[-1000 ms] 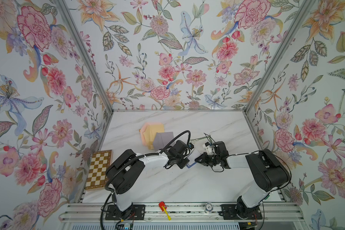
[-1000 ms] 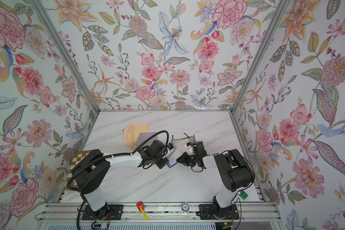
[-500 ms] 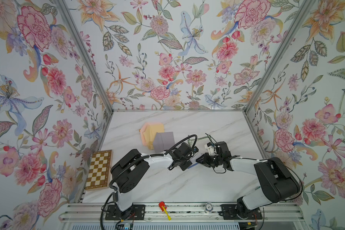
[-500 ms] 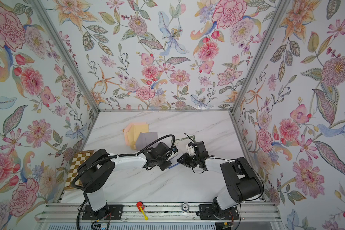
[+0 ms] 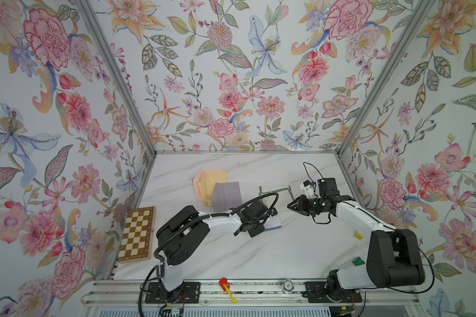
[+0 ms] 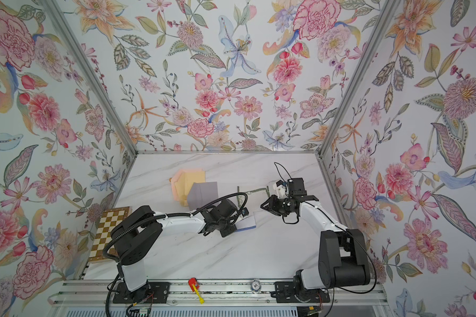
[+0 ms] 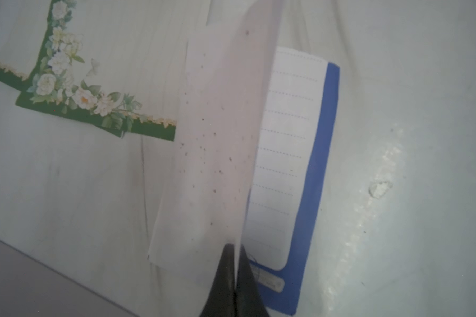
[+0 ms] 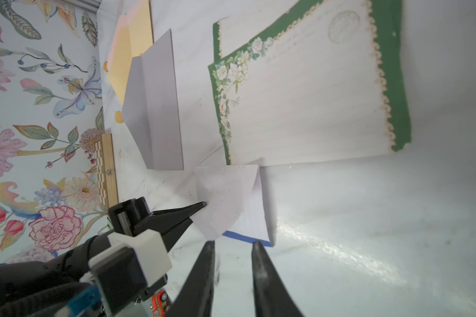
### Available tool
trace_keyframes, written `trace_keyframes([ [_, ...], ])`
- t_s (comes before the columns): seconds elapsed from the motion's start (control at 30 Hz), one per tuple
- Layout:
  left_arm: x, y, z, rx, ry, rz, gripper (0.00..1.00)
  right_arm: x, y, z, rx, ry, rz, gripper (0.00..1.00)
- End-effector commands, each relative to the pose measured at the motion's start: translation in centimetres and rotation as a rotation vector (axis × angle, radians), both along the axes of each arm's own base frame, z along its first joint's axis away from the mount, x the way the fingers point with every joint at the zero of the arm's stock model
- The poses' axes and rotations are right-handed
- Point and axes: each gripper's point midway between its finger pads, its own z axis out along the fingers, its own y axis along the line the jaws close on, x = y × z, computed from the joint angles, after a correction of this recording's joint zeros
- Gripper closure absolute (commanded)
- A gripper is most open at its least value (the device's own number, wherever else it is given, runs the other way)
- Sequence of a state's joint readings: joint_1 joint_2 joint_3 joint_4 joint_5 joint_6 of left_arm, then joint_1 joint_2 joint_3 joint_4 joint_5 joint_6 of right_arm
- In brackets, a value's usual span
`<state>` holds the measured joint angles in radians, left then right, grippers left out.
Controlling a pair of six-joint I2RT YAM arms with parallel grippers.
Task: Fold the letter paper in half and place it into the envelope
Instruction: Fold the letter paper at the center of the board.
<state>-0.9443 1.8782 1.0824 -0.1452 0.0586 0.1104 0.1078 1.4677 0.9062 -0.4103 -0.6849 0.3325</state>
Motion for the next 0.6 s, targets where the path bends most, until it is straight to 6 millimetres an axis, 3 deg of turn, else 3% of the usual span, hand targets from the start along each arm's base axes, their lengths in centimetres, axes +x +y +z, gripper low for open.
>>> trace_keyframes([
  [0.0,-0.6,-1.0,1.1,0.034,-0.049,-0.092,1.00,-0.8,1.0,0.3,0.027,0.057,0.109,0.73],
  [0.2,-1.0,-0.9,0.7,0.097,-0.093,-0.115,1.00,0.4,3.3,-0.4,0.058,0.101,0.167,0.76],
  [0.57,-1.7,-0.2,0.0,0.165,-0.152,-0.150,1.00,-0.6,8.3,-3.9,0.055,0.209,0.302,0.81],
])
